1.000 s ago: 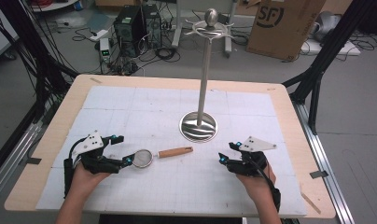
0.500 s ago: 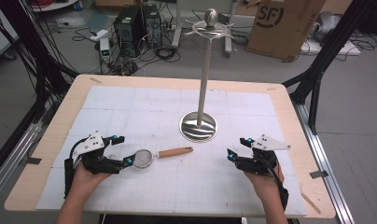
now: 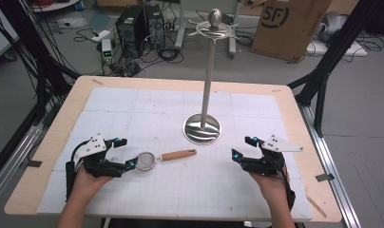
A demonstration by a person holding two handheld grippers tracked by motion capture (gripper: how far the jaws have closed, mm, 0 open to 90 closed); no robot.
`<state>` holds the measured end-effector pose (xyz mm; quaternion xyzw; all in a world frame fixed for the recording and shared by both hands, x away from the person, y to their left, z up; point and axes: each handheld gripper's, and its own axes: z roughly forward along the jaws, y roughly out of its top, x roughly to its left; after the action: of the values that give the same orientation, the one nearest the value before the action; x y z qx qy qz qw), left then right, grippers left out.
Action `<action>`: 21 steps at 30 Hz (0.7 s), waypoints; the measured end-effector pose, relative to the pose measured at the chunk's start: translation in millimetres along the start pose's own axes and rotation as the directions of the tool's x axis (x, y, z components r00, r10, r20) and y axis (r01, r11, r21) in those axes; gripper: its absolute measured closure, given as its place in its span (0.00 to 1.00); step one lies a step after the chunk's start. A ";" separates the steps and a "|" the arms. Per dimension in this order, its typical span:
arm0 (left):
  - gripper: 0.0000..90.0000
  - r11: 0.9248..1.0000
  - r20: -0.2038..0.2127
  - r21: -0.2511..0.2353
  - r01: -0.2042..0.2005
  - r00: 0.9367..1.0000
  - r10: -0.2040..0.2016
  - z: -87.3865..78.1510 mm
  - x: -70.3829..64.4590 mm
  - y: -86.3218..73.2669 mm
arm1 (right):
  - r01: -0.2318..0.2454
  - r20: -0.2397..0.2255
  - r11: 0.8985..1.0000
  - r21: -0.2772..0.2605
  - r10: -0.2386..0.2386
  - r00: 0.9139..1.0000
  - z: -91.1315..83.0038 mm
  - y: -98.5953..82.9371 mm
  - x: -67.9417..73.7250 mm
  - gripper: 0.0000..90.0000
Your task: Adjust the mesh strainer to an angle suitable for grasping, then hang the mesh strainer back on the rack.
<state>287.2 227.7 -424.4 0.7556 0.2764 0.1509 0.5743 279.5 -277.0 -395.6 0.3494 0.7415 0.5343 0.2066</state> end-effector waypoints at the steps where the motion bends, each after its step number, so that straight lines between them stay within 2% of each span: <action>1: 0.17 1.000 0.000 0.000 0.000 1.000 0.000 0.0 0.2 0.0 | 0.000 0.001 1.000 0.001 0.000 1.000 0.0 0.0 -0.3 0.29; 18: 0.17 1.000 -0.004 0.005 0.005 1.000 -0.005 2.1 -0.7 0.3 | -0.006 0.020 1.000 0.027 0.006 1.000 -2.2 -4.1 -4.8 0.28; 21: 0.17 1.000 0.005 0.010 -0.004 1.000 0.004 3.1 -2.4 1.2 | -0.011 0.025 0.999 0.031 0.010 1.000 -2.8 -4.9 -4.7 0.28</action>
<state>287.3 223.6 -424.0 0.7594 0.2740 0.1488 0.5711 279.3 -283.2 -399.6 0.3630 0.7453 0.5193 0.2075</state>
